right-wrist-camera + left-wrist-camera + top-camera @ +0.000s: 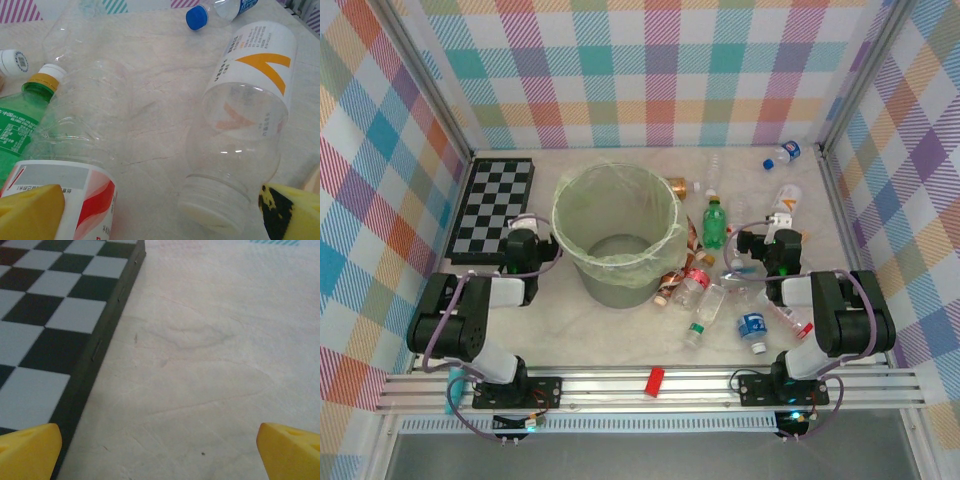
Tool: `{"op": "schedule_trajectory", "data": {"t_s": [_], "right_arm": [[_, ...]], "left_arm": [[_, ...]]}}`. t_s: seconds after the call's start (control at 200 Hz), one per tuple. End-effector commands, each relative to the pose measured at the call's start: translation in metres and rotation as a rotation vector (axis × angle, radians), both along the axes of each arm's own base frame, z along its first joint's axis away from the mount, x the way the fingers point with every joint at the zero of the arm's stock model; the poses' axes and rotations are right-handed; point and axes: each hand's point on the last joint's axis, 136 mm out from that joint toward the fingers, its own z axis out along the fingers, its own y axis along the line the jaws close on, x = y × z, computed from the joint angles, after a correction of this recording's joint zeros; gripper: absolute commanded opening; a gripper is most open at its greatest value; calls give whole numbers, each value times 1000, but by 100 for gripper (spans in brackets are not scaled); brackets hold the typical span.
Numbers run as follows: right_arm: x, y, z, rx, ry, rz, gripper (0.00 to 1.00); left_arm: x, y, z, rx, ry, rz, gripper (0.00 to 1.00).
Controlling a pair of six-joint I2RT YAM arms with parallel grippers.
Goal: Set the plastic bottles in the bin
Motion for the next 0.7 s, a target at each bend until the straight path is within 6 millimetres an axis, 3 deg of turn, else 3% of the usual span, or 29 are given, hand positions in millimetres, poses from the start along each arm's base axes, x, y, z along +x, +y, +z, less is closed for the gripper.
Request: {"op": "schedule_trajectory", "data": {"t_s": [0.0, 0.285, 0.46, 0.565, 0.595, 0.695], "right_arm": [[8, 5, 25, 3, -16, 33, 100], [-16, 4, 92, 79, 91, -12, 100], [-41, -11, 98, 112, 446, -124, 99], [-63, -22, 98, 92, 613, -190, 100], [-69, -27, 95, 73, 651, -201, 100], [-79, -46, 79, 122, 720, -231, 100]], "left_arm": [[2, 17, 25, 9, -27, 91, 100], [-25, 58, 73, 51, -6, 324, 100], [-52, 94, 94, -3, 82, 526, 100], [-66, 96, 132, -69, 31, 527, 100], [-68, 94, 152, -85, -4, 513, 99], [-76, 75, 196, -147, -22, 406, 96]]}}
